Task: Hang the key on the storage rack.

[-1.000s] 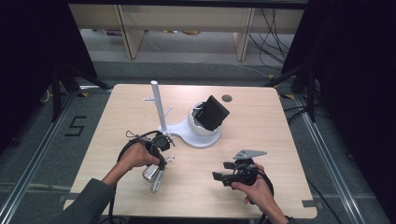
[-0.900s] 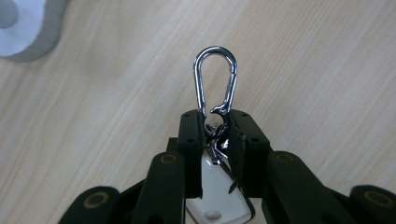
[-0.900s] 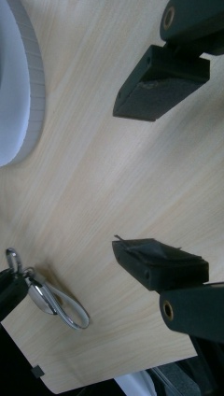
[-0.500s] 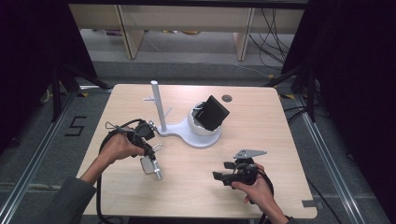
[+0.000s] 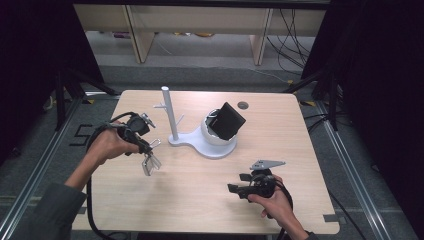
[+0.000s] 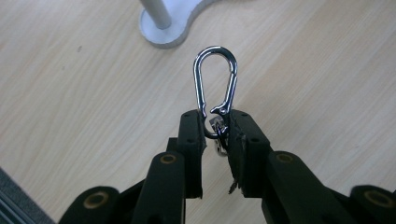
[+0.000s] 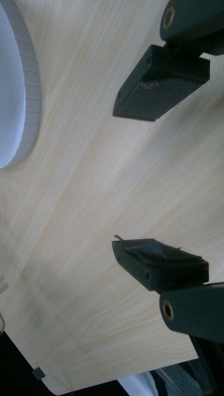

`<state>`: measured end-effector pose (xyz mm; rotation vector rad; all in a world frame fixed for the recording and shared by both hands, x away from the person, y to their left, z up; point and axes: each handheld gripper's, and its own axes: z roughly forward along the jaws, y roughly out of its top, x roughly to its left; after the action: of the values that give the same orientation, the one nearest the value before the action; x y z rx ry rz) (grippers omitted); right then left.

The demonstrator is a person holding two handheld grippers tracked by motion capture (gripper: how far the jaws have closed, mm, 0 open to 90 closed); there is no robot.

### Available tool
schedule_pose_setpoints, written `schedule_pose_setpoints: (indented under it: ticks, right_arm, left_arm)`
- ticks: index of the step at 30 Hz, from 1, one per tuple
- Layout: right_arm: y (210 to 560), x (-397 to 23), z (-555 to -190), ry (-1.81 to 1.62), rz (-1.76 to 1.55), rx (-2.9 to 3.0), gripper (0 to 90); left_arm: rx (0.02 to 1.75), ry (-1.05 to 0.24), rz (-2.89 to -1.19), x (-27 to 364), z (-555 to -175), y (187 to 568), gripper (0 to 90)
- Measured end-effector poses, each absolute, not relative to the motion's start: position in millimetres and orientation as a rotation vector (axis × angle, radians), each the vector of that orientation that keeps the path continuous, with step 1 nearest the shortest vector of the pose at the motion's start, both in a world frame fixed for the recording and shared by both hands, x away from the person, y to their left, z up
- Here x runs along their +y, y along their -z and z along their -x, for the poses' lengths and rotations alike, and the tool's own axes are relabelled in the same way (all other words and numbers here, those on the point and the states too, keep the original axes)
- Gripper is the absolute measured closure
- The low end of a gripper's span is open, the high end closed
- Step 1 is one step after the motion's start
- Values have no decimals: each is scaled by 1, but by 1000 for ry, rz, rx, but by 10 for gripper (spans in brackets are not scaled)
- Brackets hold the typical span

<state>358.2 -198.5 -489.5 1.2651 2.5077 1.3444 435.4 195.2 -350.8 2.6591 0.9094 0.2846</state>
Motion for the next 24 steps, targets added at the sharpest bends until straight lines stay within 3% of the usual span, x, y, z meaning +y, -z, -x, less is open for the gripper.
schedule_pose_setpoints:
  ticks: [24]
  right_arm:
    - [490, -198, -359, -1354, -1267, 2517, 311]
  left_arm:
    - [995, -419, -2599, 218, -457, 298, 749]
